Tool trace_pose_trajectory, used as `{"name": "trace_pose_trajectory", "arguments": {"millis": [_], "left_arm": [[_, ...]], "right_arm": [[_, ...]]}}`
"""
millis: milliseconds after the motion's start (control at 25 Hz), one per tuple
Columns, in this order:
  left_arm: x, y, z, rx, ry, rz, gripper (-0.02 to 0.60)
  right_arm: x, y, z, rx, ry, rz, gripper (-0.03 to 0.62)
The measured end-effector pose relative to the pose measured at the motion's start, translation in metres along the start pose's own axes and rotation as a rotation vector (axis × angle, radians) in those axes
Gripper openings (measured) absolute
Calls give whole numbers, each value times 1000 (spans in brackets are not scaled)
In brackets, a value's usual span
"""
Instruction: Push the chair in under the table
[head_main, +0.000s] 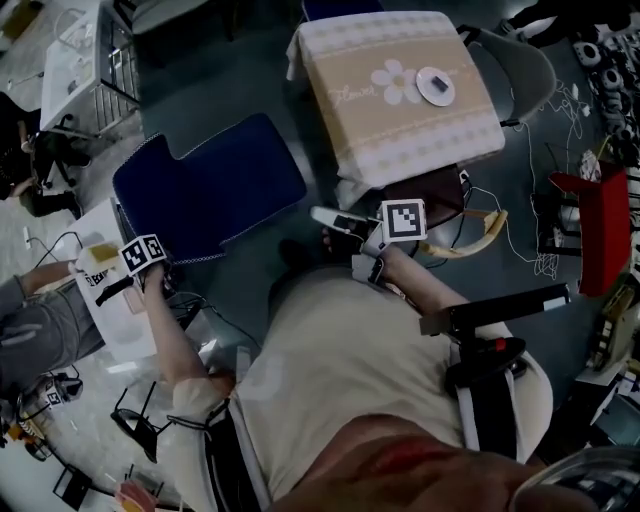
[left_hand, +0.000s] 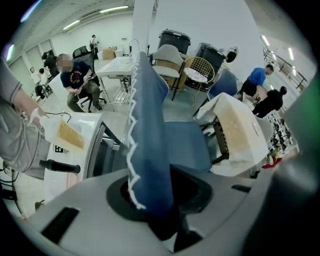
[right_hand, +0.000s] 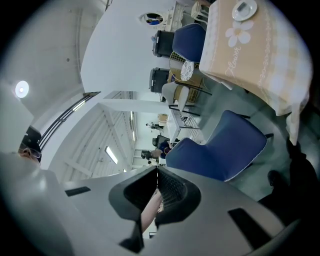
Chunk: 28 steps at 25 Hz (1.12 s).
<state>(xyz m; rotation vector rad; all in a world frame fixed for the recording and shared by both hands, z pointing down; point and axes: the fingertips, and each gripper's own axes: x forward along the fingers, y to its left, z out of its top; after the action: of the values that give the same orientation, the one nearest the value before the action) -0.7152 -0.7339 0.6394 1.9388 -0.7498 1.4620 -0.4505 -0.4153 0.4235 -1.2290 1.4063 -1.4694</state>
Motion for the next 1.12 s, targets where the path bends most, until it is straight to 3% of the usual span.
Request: {"name": "trace_pose_trajectory", "arguments": {"millis": [640, 1120], "left_arm": [[4, -21, -3, 59, -7, -14, 104], [1, -30, 0, 121, -16, 20, 114]], "right_arm": [[9, -2, -2, -4, 40, -7, 12], [16, 3, -10, -1, 75, -10, 12]]}}
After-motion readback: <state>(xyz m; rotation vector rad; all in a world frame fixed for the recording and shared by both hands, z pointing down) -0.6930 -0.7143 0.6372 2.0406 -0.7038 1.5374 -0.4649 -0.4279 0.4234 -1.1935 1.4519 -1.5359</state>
